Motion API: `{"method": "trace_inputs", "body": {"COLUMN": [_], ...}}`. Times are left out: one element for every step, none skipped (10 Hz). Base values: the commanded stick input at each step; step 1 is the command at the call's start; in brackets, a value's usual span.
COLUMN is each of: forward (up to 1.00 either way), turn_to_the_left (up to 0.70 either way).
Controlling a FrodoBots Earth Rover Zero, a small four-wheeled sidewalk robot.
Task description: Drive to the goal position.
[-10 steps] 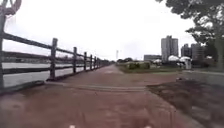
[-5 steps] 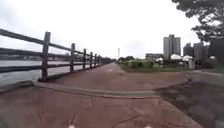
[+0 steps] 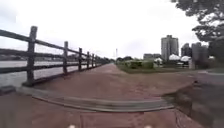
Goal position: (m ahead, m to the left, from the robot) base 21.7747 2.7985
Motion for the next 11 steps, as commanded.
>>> {"method": "trace_inputs", "body": {"forward": [1.0, 1.0, 1.0, 1.0, 1.0, 1.0, 1.0, 1.0, 1.0, 1.0, 1.0], "turn_to_the_left": [0.0, 0.0, 0.0, 0.0, 0.0, 0.0, 0.0, -0.22, -0.4, -0.12, 0.0]}}
